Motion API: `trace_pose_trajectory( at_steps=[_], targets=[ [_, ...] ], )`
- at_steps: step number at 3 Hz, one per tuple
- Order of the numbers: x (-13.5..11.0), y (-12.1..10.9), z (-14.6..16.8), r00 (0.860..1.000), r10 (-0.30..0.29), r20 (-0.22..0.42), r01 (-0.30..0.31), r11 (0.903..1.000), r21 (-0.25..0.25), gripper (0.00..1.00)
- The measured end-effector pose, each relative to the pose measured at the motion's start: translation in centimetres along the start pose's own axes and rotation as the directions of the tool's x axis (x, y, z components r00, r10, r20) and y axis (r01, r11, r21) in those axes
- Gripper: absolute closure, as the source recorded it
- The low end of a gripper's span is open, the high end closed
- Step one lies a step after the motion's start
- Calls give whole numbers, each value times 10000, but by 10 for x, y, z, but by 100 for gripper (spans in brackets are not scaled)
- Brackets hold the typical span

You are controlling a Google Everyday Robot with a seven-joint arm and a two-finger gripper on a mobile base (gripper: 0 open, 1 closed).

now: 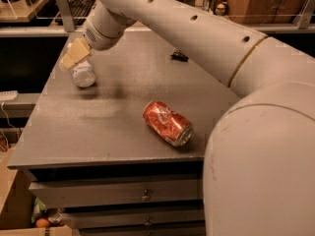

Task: Pick blue plastic bottle

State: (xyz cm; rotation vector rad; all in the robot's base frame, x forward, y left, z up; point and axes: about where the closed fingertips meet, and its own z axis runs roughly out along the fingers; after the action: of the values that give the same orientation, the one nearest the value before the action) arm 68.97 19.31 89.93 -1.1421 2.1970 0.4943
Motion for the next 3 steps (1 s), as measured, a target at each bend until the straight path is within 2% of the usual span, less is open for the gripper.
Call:
trace_pose_trajectory(
  at_steps=[1, 2, 3],
  targets=[
    [-4, -2, 29, 9957, 824, -415, -822, 9966, 63, 0],
    [-11, 5, 53, 9848, 1504, -873, -1486, 9885, 268, 2],
    [-5, 9, 64, 9752, 1874, -1175, -1797, 9810, 732, 25]
  ],
)
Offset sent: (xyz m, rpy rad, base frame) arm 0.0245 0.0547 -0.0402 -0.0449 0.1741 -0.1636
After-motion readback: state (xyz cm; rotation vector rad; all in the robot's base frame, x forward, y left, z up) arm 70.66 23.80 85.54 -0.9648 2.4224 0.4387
